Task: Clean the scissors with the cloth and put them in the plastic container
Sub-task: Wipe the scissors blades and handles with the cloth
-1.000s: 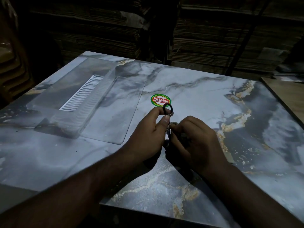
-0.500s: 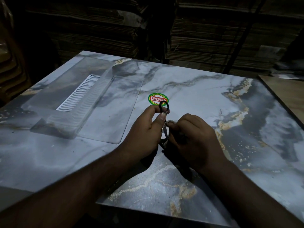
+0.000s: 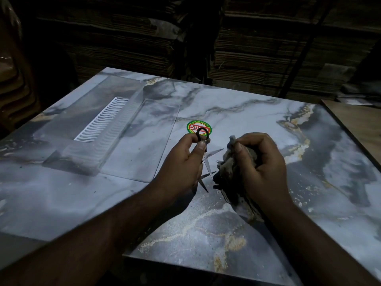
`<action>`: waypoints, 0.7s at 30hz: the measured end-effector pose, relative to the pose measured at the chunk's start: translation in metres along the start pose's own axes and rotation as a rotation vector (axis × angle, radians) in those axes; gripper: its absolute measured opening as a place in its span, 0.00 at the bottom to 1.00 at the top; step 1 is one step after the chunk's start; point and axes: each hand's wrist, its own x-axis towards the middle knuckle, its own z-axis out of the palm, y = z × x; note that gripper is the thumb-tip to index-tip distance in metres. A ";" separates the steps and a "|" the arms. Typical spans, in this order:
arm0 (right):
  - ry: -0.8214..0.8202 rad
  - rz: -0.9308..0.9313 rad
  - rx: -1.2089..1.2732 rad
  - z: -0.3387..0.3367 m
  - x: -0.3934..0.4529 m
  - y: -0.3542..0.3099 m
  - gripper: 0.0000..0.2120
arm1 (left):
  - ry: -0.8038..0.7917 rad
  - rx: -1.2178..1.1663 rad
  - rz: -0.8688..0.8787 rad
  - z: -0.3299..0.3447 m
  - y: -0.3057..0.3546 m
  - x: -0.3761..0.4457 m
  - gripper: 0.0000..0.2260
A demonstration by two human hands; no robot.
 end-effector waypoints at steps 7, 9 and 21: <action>-0.143 -0.271 -0.250 0.010 -0.012 -0.007 0.05 | 0.036 0.067 0.033 0.002 -0.002 0.000 0.09; -0.182 -0.379 -0.280 0.016 -0.015 -0.005 0.07 | 0.028 0.079 0.039 0.003 -0.004 0.000 0.09; -0.181 -0.295 -0.223 0.019 -0.015 -0.003 0.04 | 0.061 0.117 0.075 0.003 -0.004 -0.004 0.08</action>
